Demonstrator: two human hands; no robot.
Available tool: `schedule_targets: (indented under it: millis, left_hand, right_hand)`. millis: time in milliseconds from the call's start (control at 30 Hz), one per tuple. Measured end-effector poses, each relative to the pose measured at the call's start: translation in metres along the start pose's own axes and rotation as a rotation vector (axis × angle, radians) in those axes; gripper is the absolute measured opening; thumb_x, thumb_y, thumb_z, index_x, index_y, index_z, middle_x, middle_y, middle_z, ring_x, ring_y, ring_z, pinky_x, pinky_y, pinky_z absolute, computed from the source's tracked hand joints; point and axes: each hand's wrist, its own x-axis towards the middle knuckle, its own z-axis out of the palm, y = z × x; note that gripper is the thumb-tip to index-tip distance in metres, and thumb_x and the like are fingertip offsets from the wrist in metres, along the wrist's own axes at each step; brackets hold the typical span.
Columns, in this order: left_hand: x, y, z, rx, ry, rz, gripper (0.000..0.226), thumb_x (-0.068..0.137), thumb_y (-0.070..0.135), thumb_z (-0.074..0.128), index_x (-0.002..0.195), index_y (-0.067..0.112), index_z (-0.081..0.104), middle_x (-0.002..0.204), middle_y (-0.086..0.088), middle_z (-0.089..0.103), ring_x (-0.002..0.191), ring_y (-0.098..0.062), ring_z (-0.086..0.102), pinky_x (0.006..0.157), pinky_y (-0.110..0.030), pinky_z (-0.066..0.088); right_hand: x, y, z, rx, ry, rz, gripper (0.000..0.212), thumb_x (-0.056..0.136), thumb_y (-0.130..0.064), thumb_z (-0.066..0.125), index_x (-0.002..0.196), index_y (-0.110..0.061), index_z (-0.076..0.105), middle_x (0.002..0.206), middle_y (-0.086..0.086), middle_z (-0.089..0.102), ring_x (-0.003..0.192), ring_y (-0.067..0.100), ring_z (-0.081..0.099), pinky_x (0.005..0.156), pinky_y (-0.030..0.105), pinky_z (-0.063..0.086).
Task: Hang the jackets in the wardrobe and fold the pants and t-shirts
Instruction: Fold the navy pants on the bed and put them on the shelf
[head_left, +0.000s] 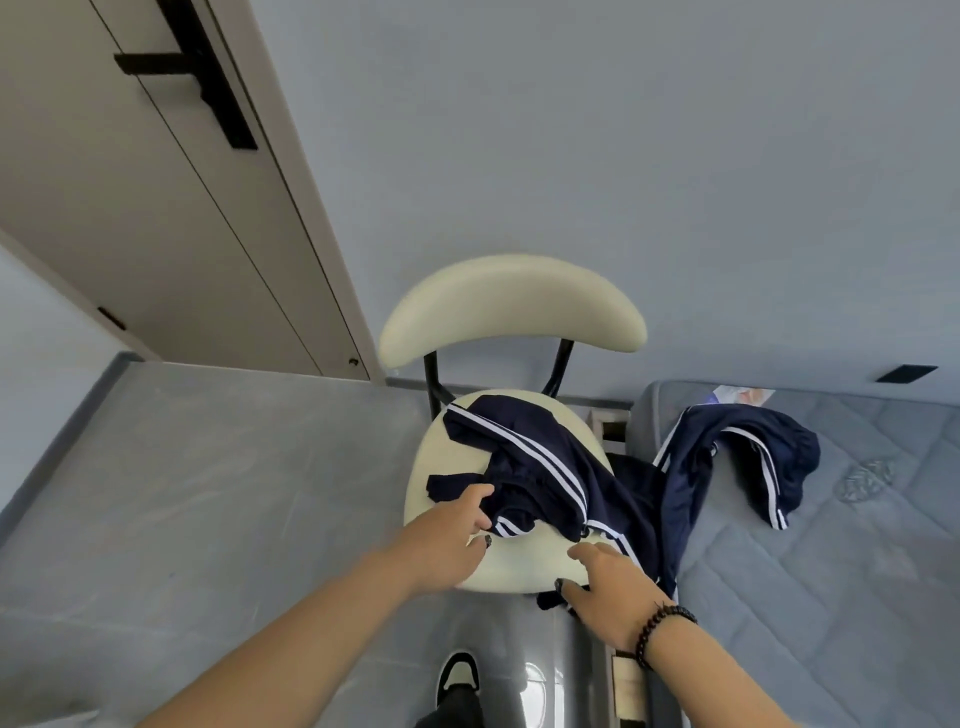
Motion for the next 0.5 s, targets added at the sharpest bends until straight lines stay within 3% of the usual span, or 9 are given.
schedule_targets:
  millis: [367,433,500]
  left_hand:
    - [0.121,-0.056,0.07,-0.125,-0.114,-0.235,0.062,0.098,0.023,0.05,0.151,0.02,0.019,0.149,0.001,0.036,0.129,-0.015,0.044,0.107,-0.032,0.039]
    - [0.138,-0.064,0.086,-0.152,-0.11,-0.285,0.061,0.098,0.024,0.049,0.151,0.019,0.019,0.153,0.0,0.029,0.127,-0.017,0.047,0.105,-0.032,0.041]
    - [0.154,-0.073,0.099,-0.169,-0.097,-0.326,0.065,0.098,0.023,0.05,0.152,0.017,0.015,0.155,-0.001,0.025,0.128,-0.018,0.046,0.106,-0.032,0.04]
  right_hand:
    - [0.121,0.06,0.012,0.031,-0.174,0.048,0.049,0.098,-0.033,0.044,0.145,-0.019,0.033,0.148,-0.003,0.033,0.124,0.012,0.047,0.102,0.023,0.039]
    - [0.146,0.07,0.018,0.001,-0.167,0.006,0.05,0.099,-0.033,0.044,0.146,-0.021,0.031,0.15,-0.004,0.031,0.125,0.011,0.046,0.104,0.024,0.038]
    - [0.168,0.077,0.026,-0.077,-0.169,-0.145,0.051,0.099,-0.028,0.042,0.148,-0.023,0.028,0.152,-0.007,0.03,0.136,0.012,0.035,0.111,0.024,0.028]
